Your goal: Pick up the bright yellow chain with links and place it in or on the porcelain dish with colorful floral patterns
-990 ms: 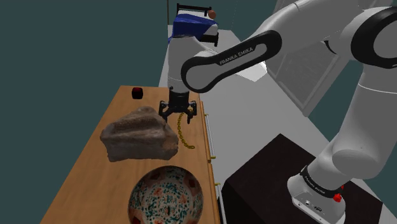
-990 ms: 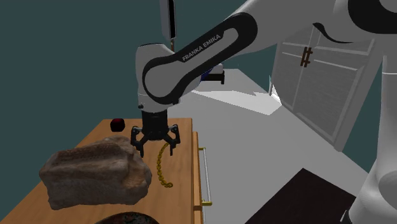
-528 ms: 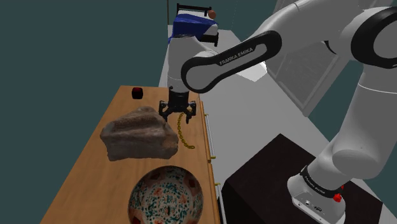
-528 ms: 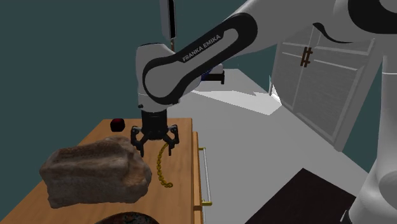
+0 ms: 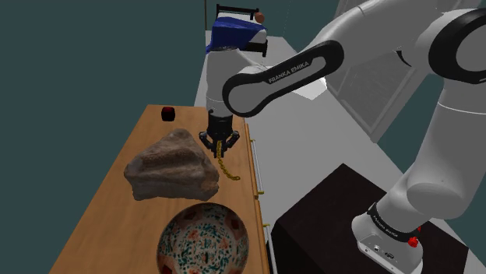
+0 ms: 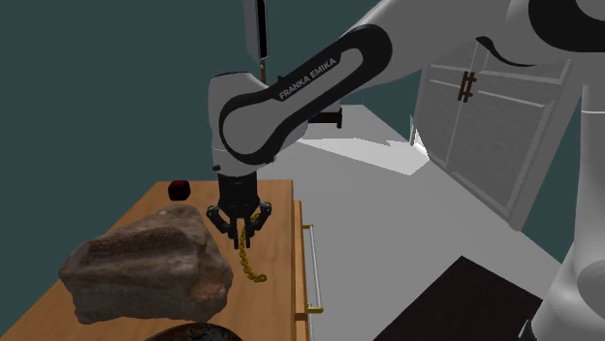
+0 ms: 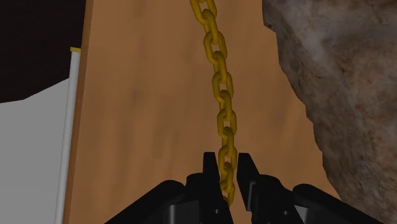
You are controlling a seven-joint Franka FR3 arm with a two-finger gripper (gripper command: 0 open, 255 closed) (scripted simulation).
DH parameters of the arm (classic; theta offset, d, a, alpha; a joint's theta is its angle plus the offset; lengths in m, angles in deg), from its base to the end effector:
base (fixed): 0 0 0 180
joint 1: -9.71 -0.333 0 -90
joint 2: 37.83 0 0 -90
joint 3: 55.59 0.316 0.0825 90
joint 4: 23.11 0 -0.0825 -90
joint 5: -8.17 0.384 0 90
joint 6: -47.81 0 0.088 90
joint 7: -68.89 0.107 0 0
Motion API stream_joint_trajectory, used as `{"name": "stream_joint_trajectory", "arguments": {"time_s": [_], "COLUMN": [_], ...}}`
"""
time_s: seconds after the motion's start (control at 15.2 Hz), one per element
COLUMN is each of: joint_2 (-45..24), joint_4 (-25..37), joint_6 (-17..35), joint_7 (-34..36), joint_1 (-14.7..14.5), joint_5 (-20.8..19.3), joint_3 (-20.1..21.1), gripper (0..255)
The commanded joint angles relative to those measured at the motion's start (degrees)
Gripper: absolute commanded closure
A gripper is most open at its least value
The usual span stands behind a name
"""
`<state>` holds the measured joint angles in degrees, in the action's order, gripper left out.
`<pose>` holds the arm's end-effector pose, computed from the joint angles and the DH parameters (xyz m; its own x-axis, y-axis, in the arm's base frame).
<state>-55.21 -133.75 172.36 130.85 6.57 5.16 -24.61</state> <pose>0.5125 0.3265 0.3508 0.8854 -0.4526 -0.1055 -0.4585 -0.8878 -0.0389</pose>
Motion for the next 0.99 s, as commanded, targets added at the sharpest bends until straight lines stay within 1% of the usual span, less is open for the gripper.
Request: {"name": "stream_joint_trajectory", "arguments": {"time_s": [0.0,0.92], "joint_2": [-0.6,4.3], "joint_4": [-0.1,5.2], "joint_6": [-0.6,-10.1], "joint_7": [0.4,-0.6], "joint_1": [-0.4,0.6], "joint_5": [0.1,2.9], "joint_3": [0.2,1.2], "gripper": [255,255]}}
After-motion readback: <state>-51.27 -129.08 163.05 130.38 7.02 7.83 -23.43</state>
